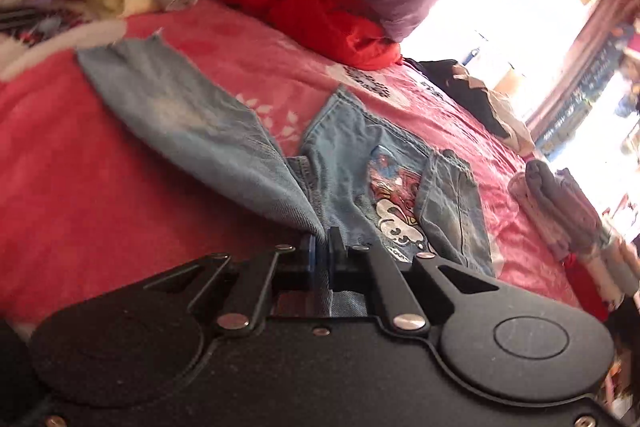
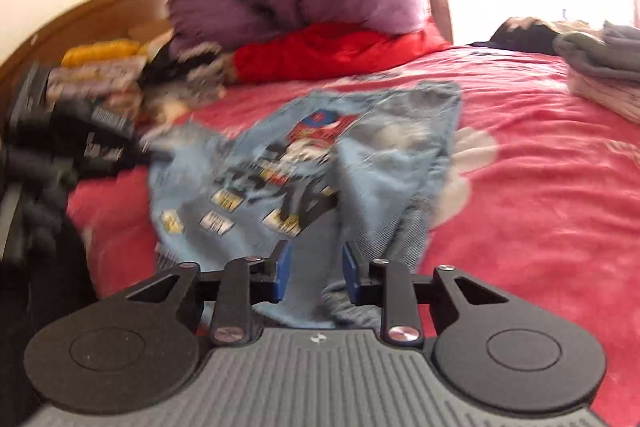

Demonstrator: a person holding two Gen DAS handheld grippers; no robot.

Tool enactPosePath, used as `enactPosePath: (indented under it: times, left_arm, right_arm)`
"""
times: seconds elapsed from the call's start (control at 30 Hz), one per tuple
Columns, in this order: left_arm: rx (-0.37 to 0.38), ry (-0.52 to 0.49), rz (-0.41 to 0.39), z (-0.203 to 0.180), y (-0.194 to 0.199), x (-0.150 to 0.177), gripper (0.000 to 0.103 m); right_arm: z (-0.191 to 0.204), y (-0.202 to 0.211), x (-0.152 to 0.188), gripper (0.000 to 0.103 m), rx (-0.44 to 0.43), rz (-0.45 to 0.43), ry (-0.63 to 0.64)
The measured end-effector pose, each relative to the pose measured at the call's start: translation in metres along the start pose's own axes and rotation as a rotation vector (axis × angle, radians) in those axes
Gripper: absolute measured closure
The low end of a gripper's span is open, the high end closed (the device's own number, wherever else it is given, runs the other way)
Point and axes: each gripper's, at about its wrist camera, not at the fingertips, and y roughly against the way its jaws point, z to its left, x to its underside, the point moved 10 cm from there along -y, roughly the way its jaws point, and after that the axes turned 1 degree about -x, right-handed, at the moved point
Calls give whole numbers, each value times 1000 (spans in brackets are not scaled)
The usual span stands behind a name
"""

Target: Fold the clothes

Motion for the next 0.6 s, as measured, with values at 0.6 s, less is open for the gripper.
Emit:
enactPosePath:
  times: [0.6]
  left_arm:
    - [48,-673,2,-85,-21,63,100]
  right_arm:
    - [44,-10,15,77,-123,71,107]
